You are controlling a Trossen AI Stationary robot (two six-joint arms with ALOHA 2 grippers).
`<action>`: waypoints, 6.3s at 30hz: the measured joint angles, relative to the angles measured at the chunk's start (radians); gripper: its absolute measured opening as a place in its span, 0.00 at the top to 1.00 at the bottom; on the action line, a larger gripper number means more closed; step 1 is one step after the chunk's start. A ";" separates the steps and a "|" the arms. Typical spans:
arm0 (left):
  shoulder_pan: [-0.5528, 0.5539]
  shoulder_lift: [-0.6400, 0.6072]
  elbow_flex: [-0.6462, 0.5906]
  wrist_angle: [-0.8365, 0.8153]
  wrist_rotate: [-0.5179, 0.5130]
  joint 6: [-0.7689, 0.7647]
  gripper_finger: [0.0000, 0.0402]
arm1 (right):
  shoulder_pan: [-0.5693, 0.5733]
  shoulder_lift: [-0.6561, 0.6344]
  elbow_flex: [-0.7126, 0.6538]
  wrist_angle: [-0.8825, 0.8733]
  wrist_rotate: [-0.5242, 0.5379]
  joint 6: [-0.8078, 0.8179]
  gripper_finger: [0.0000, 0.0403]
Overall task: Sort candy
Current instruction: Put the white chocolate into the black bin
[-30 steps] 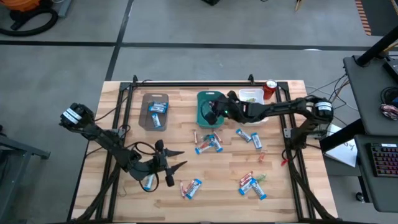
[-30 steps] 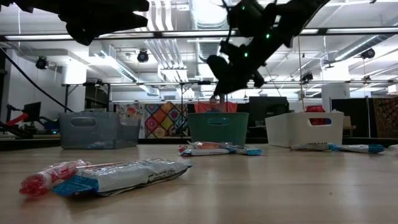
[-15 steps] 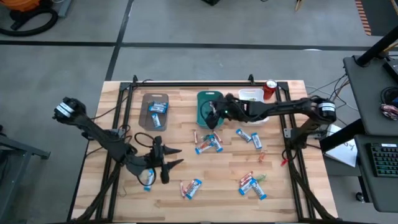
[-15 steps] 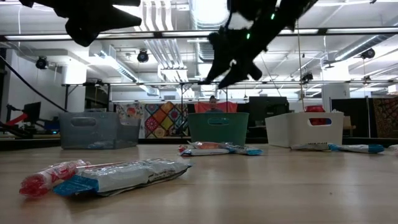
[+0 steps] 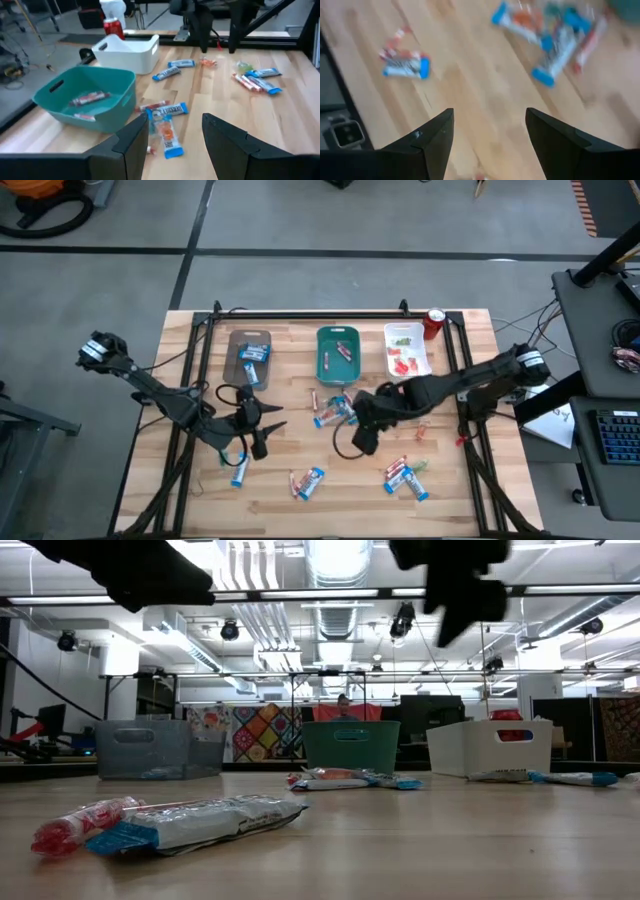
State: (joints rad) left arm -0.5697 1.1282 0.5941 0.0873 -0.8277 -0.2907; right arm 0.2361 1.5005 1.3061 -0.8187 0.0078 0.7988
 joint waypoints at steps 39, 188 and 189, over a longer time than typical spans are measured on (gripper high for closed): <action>0.272 -0.020 0.017 0.019 0.271 0.179 0.58 | -0.169 0.002 -0.559 -0.060 0.045 0.238 0.61; 0.225 0.672 0.081 1.117 0.287 0.053 0.58 | 0.198 -0.064 -0.612 1.396 0.677 -1.018 0.98; 0.225 0.678 0.095 1.118 0.287 0.066 0.58 | 0.198 -0.064 -0.608 1.398 0.677 -1.024 0.98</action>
State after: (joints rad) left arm -0.3447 1.8058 0.6895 1.2049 -0.5407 -0.2249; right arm 0.4339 1.4368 0.6976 0.5789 0.6844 -0.2248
